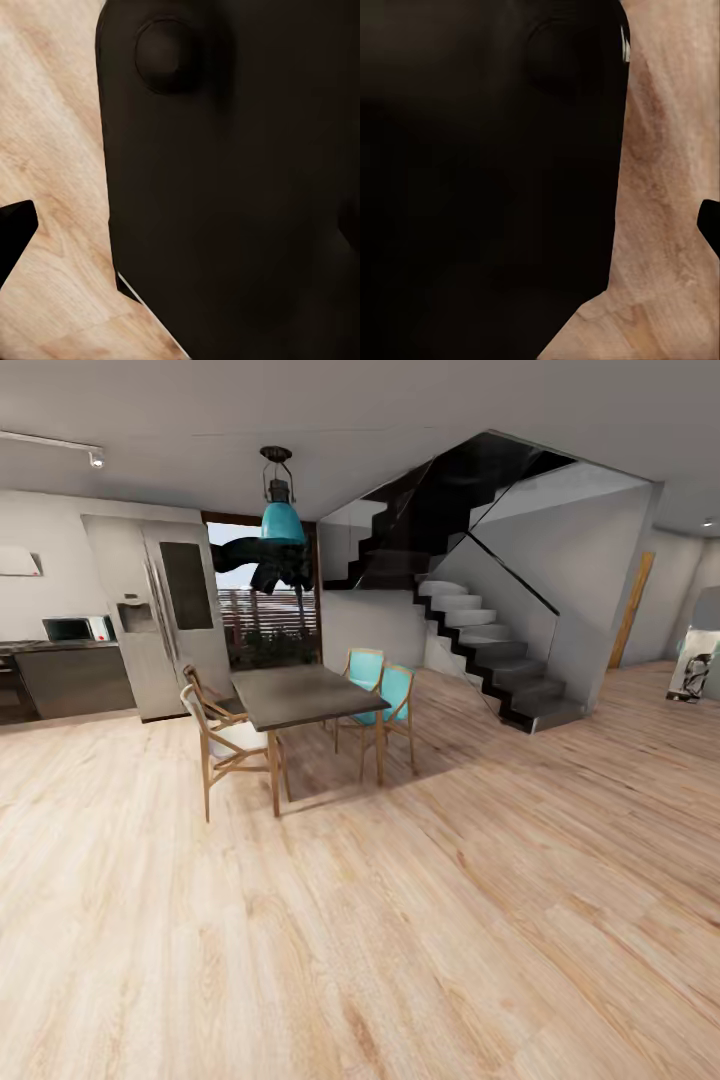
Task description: Place each of the two pumpkins and all three candles from the living room inside a cabinet in the living room (use any cabinet), then make sure every cabinet is closed, and position the cauldron so it is next to a table in the living room.
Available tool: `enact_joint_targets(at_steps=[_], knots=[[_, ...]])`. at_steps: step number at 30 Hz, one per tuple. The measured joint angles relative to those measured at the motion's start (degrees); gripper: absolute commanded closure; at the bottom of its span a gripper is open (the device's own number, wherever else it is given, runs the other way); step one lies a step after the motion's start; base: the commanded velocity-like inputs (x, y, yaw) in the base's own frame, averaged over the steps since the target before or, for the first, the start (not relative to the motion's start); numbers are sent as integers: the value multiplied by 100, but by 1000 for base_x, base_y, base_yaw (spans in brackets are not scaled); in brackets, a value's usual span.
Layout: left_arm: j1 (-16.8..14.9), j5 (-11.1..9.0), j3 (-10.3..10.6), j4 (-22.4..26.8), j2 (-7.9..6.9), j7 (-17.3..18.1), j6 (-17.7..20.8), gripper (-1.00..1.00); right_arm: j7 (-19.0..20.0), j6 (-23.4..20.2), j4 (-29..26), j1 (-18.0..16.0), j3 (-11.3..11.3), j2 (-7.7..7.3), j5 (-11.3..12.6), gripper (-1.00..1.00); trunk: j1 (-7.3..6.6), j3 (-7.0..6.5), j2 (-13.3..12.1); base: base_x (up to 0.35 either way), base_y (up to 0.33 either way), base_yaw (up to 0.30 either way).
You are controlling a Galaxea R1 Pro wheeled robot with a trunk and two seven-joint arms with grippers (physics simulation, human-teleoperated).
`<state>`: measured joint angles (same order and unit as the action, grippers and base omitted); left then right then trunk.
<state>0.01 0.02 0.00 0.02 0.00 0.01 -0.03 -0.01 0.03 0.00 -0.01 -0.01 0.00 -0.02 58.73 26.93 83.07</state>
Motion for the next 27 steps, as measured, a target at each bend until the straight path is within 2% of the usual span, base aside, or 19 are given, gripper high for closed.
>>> enact_joint_targets(at_steps=[5, 13, 18, 19, 27], knots=[[102, 16, -47, 87, -8, 8, -28, -100, 4, 96, -154, -165, 1, -83, -5, -100, 0, 3, 1, 0, 0, 34], [141, 15, -52, 216, -8, 8, -27, -100, 13, 353, -413, -428, -1, -88, -14, -100, 0, 54, 1, 0, 0, 169], [140, 15, -52, 217, -8, 8, -26, -100, 16, 514, -413, -430, 0, -86, -14, -100, 0, 90, 1, 0, 0, 179], [140, 15, -52, 217, -8, 8, -26, -100, 15, 864, -414, -430, 0, -85, -15, -100, 0, 97, 1, 0, 0, 179], [140, 15, -52, 217, -8, 8, -25, -100, 13, 876, -413, -430, -4, -79, -15, -100, 0, 154, 1, 0, 0, 179]])
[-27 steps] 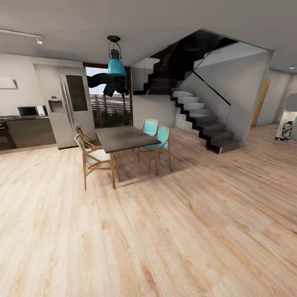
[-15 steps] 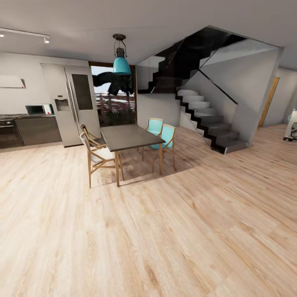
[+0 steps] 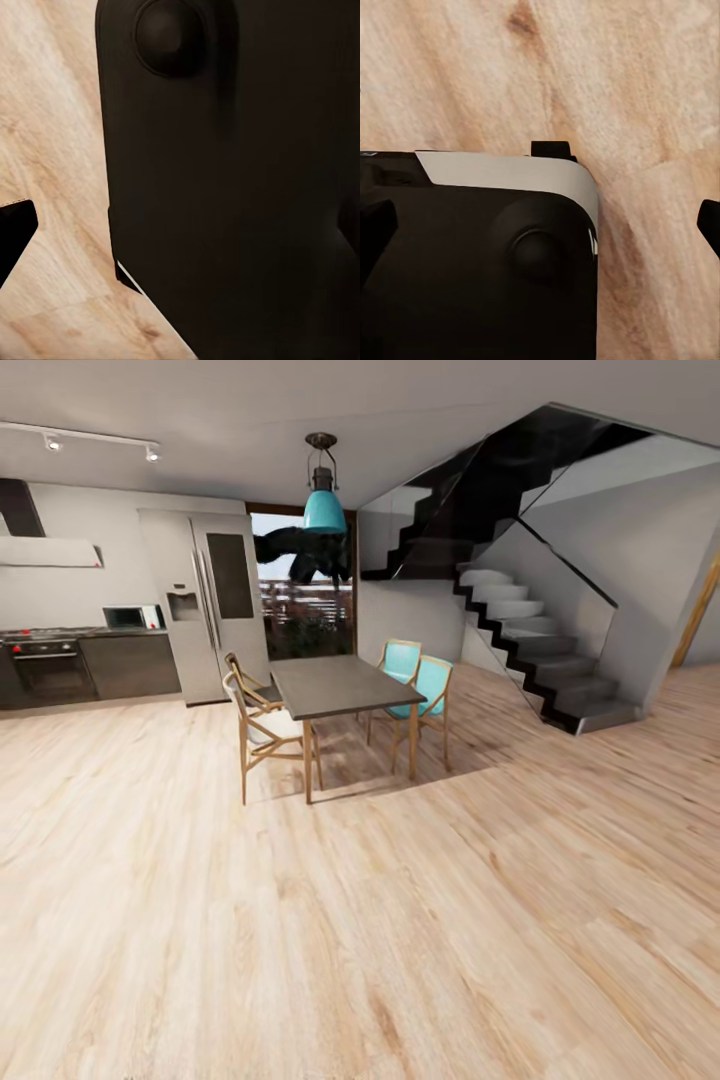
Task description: Place each of the two pumpkins and all three candles from the living room inside a cabinet in the living room (use any cabinet), then make sure every cabinet is closed, and position the cauldron so it is next to a table in the living room.
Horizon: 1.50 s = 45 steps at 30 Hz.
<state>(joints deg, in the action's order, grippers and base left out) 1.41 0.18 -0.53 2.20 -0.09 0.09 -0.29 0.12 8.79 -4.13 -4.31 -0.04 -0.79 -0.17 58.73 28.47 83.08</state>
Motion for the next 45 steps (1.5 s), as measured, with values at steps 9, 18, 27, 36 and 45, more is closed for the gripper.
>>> enact_joint_targets(at_steps=[9, 18, 27, 36, 45], knots=[[3, 0, 0, 0, 0, 0, 2, -100, 0, 0, 0, 0, -4, 0, 0, -100, 0, 64, 0, 0, 0, 179], [7, 0, 0, 0, 0, 0, 2, -100, -3, 0, 0, 0, -3, 0, -1, -100, 0, 128, 0, 0, 0, 179], [8, 0, 6, -1, 7, 0, 2, -100, -3, 0, 0, 0, -4, 0, -1, -100, 0, 192, 0, 0, 0, 179], [8, 0, 8, 0, 17, -3, 2, -100, -3, 1, 0, 0, -4, 0, -1, -100, 0, 256, 0, 0, 0, 189], [8, 0, 9, 0, 18, -4, 0, -100, -3, 2, 0, 0, -3, -1, -1, -100, 0, 320, 0, 0, 0, 202]])
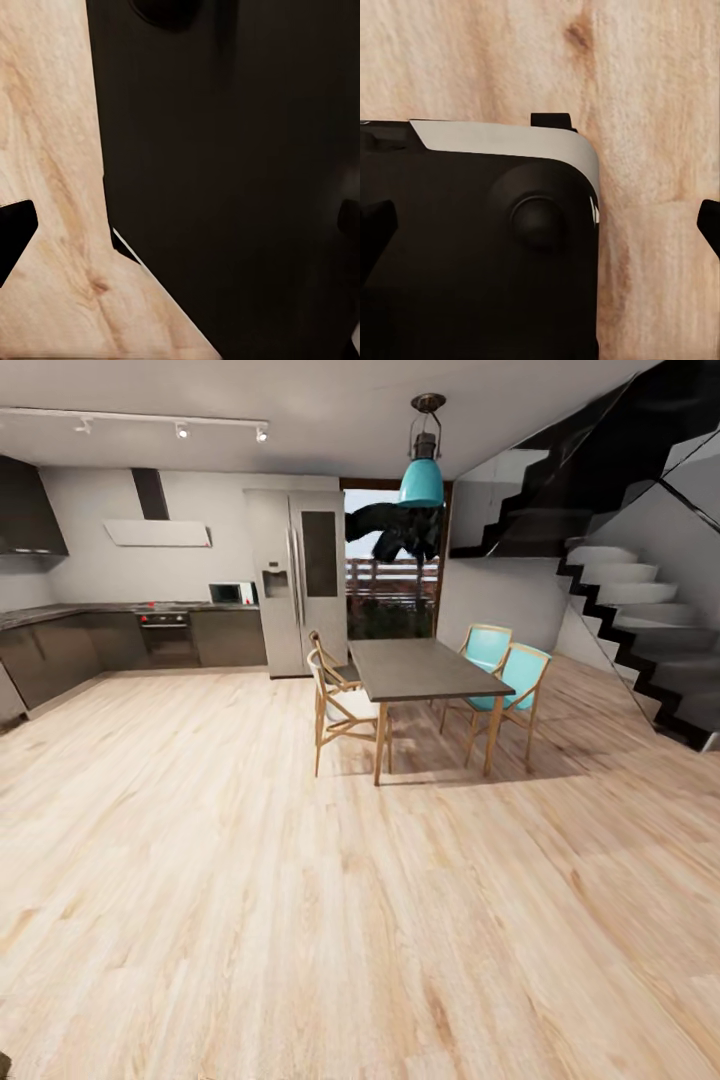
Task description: Place each of the two pumpkins and all three candles from the living room inside a cabinet in the living room (use any cabinet), then make sure every cabinet is closed, and position the cauldron so it is next to a table in the living room.
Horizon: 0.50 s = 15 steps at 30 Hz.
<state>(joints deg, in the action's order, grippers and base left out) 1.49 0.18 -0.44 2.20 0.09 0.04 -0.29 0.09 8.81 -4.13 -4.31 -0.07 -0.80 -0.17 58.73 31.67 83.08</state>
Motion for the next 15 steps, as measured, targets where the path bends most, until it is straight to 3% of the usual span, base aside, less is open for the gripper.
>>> enact_joint_targets(at_steps=[15], knots=[[0, 0, 0, 0, 0, 4, -2, -100, 0, -2, 0, -2, -1, -7, 0, -100, 0, 107, 0, 0, 0, 202]])
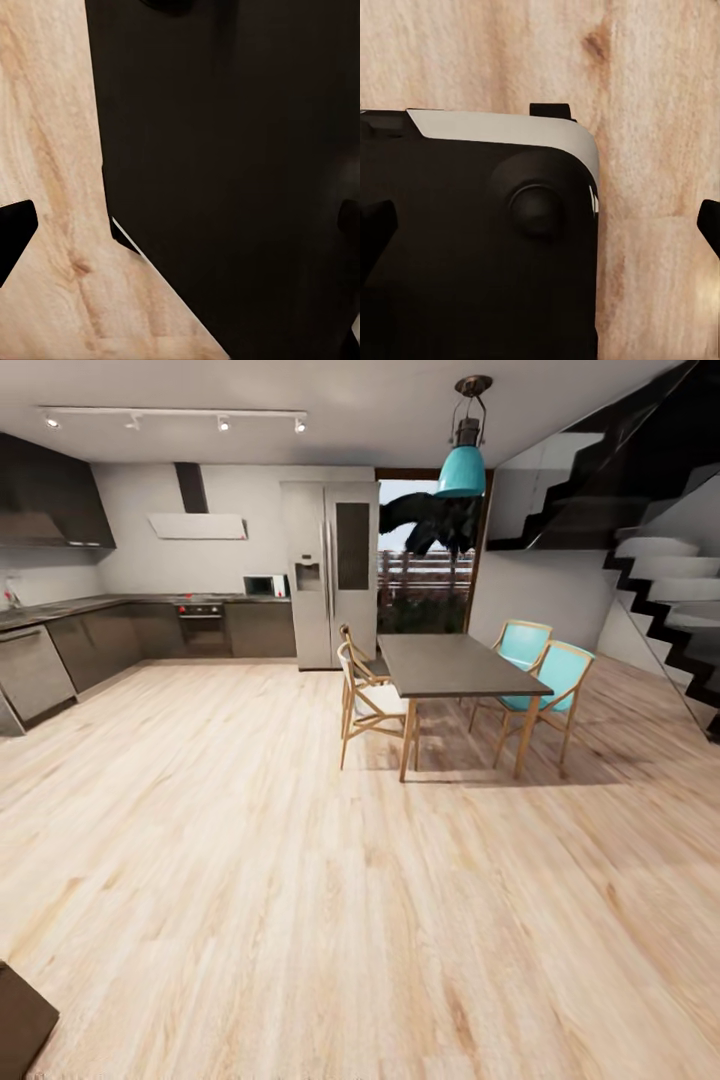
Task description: Place each of the two pumpkins and all three candles from the living room inside a cabinet in the living room (use any cabinet), then make sure every cabinet is closed, and position the cauldron so it is next to a table in the living room.
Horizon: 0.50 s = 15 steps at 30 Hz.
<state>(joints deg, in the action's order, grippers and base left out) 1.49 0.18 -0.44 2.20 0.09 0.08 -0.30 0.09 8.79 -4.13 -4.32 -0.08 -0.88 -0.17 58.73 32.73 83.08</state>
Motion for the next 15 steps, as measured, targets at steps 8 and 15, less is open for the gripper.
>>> enact_joint_targets(at_steps=[8, 15], knots=[[0, 8, 8, 0, 0, -9, -5, -100, 0, 0, 0, 1, -1, -4, 1, -100, 0, 57, 0, 0, -148, 202], [0, 9, 9, 0, 0, -9, -5, -100, 0, 0, 0, 2, -1, 0, 0, -100, 0, 107, 0, 0, -206, 202]])
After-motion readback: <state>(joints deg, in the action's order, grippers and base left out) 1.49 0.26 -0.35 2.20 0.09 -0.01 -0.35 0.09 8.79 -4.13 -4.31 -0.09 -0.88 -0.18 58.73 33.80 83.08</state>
